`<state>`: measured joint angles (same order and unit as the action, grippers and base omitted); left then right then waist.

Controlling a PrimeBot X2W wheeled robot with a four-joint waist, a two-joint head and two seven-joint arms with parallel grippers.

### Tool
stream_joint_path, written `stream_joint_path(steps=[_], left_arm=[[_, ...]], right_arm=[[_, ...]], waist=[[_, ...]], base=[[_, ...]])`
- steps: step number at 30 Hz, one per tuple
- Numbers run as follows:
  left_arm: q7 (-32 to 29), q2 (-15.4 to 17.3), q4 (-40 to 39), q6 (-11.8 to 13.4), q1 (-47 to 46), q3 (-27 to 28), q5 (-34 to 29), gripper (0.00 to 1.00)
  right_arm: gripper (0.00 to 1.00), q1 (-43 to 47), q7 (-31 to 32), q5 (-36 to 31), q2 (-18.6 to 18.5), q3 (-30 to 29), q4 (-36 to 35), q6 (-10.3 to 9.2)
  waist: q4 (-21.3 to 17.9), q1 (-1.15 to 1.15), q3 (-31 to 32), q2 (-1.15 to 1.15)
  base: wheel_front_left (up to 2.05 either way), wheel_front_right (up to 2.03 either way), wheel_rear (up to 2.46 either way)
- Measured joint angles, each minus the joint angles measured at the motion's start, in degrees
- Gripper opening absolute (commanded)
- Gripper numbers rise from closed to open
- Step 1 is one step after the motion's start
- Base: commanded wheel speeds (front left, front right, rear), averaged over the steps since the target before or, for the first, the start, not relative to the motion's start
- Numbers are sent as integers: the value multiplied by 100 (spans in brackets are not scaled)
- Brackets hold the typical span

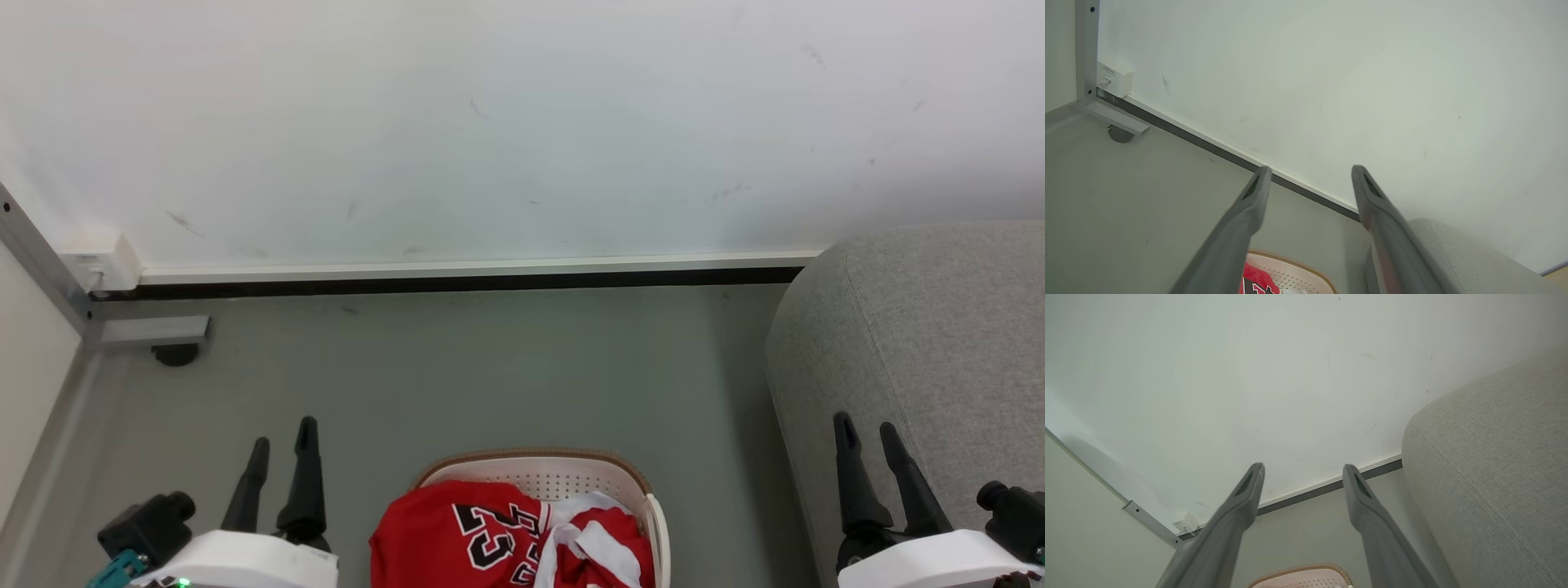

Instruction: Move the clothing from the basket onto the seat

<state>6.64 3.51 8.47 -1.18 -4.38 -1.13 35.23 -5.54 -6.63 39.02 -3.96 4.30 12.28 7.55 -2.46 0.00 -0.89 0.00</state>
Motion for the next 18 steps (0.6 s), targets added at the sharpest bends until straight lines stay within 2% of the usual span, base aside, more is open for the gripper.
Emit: stream_joint_path(steps=[18], left_arm=[[259, 38, -123, 78, 2, -126, -1037, 100]], right_arm=[[100, -91, -264, -1012, -7, 207, 100, 0]], waist=[[-67, 0, -11, 0]], base=[[0, 0, 0]])
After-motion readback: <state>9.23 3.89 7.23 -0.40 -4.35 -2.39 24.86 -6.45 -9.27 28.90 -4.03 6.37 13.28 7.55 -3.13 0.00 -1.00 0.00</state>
